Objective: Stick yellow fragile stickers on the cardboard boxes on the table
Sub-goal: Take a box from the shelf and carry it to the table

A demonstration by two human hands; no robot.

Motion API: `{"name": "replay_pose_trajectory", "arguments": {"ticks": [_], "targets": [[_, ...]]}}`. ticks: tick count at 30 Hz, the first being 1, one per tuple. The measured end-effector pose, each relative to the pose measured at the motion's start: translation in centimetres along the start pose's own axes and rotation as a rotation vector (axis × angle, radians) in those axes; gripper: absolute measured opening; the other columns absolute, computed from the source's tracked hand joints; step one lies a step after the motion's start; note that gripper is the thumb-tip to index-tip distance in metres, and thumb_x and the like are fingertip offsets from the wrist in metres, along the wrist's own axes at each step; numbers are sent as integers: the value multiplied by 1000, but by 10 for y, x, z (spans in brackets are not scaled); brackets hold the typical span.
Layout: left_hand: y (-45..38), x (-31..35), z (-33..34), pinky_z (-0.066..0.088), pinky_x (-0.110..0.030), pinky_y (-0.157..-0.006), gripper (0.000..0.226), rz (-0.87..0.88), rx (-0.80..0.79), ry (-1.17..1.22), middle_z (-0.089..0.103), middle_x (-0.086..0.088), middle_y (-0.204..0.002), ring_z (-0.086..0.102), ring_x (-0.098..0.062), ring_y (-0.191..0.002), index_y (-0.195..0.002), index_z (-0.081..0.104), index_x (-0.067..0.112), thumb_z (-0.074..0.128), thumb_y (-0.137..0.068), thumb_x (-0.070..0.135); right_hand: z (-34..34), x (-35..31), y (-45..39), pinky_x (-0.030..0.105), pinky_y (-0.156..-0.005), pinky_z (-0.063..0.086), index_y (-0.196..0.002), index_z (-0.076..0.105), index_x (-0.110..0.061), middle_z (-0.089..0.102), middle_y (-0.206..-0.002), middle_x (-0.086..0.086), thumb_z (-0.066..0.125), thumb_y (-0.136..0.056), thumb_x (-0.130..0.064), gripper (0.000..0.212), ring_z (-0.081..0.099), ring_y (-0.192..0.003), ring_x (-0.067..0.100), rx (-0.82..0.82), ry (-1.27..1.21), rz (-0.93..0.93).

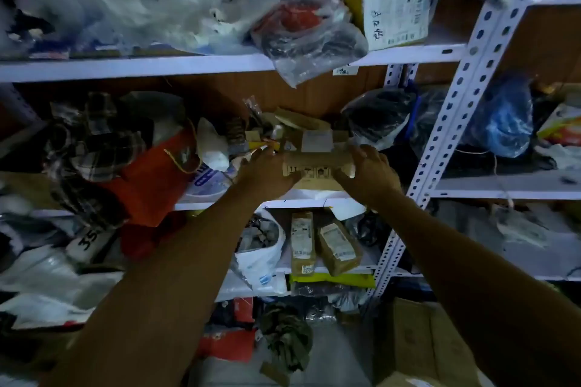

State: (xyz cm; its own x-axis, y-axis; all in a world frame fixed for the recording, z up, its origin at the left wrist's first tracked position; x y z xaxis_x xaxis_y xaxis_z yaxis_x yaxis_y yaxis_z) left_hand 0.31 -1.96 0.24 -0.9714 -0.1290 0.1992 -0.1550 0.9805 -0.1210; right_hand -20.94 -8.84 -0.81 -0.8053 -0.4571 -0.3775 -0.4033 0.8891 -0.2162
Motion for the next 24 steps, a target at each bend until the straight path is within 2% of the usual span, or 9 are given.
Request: {"name": "replay_pose_trajectory", "arguments": {"ticks": [4, 7, 10, 11, 13, 15, 17, 20, 24], "targets": [[-37, 0, 12, 42, -30, -88, 54, -132, 128, 352, 56, -6, -138, 54, -25, -122, -132, 56, 24, 57, -88, 57, 9, 11, -36, 53, -96, 50, -134, 46, -32, 47, -141, 14, 49, -89, -53, 50, 50, -124, 43, -2, -279, 23], [-56, 2, 21, 33, -18, -79, 61, -204, 220, 659, 62, -2, -129, 51, -5, -99, -133, 58, 23, 58, -81, 55, 19, 15, -56, 51, -94, 53, -131, 53, -27, 50, -135, 12, 53, -80, -53, 57, 56, -118, 35, 21, -537, 84], [-74, 0, 34, 41, -18, -79, 52, -289, 244, 901, 64, 23, -105, 52, 16, -85, -125, 61, 36, 62, -75, 50, 32, 21, -69, 40, -84, 57, -114, 59, -40, 58, -126, 7, 58, -74, -47, 40, 62, -110, 25, 17, -813, 162], [-80, -2, 38, 46, -24, -84, 44, -333, 248, 966, 63, 28, -99, 56, 14, -88, -117, 59, 45, 64, -73, 49, 35, 23, -74, 34, -79, 57, -109, 58, -45, 60, -122, 4, 59, -74, -43, 35, 63, -108, 22, 30, -871, 185], [-88, -4, 47, 50, -36, -94, 39, -405, 260, 1072, 67, 17, -104, 64, -8, -105, -110, 56, 51, 68, -73, 46, 42, 26, -79, 27, -78, 56, -119, 57, -44, 60, -123, -1, 61, -75, -38, 44, 63, -109, 17, 22, -968, 214], [-95, -6, 57, 50, -40, -97, 37, -408, 277, 1146, 67, 5, -114, 62, -22, -115, -115, 58, 43, 71, -81, 36, 51, 29, -82, 42, -94, 55, -140, 49, -31, 55, -138, 4, 62, -78, -38, 64, 58, -120, 22, -4, -1032, 244], [-99, -9, 67, 53, -37, -91, 34, -401, 286, 1228, 67, 3, -113, 63, -20, -112, -120, 59, 36, 68, -91, 19, 60, 32, -81, 51, -104, 48, -148, 42, -24, 50, -144, 8, 62, -80, -37, 72, 54, -128, 26, -1, -1085, 260], [-101, -16, 81, 58, -26, -80, 44, -399, 283, 1379, 70, 2, -107, 68, -11, -94, -129, 56, 31, 55, -96, 2, 72, 33, -82, 53, -107, 46, -149, 38, -28, 51, -146, 7, 61, -83, -38, 71, 54, -129, 25, 6, -1174, 276], [-104, -16, 93, 56, -37, -92, 48, -352, 284, 1460, 61, -13, -136, 61, -29, -120, -133, 53, 32, 54, -96, 1, 84, 30, -88, 48, -105, 49, -140, 39, -44, 55, -140, -1, 56, -85, -37, 57, 57, -125, 21, 69, -1214, 295]]}}
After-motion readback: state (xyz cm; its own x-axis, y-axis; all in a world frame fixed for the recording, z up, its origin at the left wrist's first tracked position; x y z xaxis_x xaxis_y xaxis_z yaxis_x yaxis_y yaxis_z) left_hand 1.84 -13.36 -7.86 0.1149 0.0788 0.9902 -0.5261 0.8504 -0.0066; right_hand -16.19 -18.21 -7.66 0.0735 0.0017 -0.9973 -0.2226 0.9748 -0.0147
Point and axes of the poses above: each hand's wrist, its own y-axis away from the middle knuckle, its own z-axis out of the palm, x = y × z, the point moved 2 cm from there along -y, towards the middle knuckle
